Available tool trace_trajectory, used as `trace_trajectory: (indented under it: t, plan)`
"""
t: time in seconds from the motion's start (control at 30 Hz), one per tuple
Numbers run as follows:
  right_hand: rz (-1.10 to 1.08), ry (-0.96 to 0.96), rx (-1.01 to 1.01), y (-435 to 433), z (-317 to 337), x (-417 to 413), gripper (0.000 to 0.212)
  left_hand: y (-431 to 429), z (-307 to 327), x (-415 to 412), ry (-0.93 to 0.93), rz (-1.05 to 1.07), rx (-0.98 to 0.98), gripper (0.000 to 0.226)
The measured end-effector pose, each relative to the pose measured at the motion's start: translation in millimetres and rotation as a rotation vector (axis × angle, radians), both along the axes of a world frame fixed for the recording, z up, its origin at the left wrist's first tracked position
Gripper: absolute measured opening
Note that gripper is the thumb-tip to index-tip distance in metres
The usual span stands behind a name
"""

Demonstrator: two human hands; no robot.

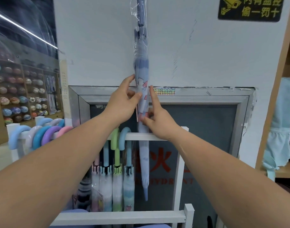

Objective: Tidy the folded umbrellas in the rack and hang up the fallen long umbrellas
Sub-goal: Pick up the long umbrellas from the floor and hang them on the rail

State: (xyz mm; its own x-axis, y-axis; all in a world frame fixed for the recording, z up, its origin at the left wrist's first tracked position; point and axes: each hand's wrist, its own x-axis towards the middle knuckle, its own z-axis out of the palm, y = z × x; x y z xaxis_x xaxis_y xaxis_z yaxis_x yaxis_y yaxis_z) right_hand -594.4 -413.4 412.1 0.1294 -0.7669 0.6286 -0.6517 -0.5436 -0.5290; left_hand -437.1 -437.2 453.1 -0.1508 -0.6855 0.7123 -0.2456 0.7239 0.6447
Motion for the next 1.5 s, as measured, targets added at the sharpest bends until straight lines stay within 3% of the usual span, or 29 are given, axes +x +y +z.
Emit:
trace_trajectory:
  t: [0.13, 0.23, 0.4, 0.67, 0.77, 0.87, 1.07, 1.27, 1.5]
  plan:
    - [-0.027, 0.032, 0.015, 3.9, -2.9, -3.4, 0.095, -7.6, -3.9, -4.1, 0.021, -0.043, 0.022, 0.062]
    - [-0.075, 0.032, -0.040, 5.3, -1.0, -8.1, 0.082, -11.8, -10.4, -5.6, 0.051, -0.115, 0.051, 0.066]
    - [-0.075, -0.122, -0.171, 4.0, 24.4, -7.2, 0.059, -8.8, -18.7, -8.1, 0.023, -0.188, 0.075, 0.076]
    - [-0.075, -0.116, -0.141, 4.8, 56.4, 1.3, 0.080, -9.2, -29.3, -5.3, -0.092, -0.172, 0.098, 0.082]
    - [-0.062, -0.124, -0.118, 2.2, 45.0, -2.8, 0.087, -9.8, -31.2, -1.0, -0.140, -0.095, 0.087, 0.068]
    - [-0.064, -0.103, -0.099, 0.2, 26.4, -4.7, 0.090, -7.6, -24.6, 0.3, -0.058, -0.038, 0.034, 0.049]
    - [-0.074, -0.100, -0.051, 3.8, -2.6, -3.7, 0.091, -1.6, -15.9, -8.7, -0.039, -0.011, -0.006, 0.059]
    - [-0.045, -0.077, 0.036, 9.4, -9.2, -12.0, 0.084, -4.2, -29.3, -12.8, -0.010, -0.003, -0.001, 0.066]
    - [0.023, -0.127, 0.167, 19.6, 6.3, -22.1, 0.056, -7.8, -36.7, -13.4, -0.036, 0.017, 0.051, 0.075]
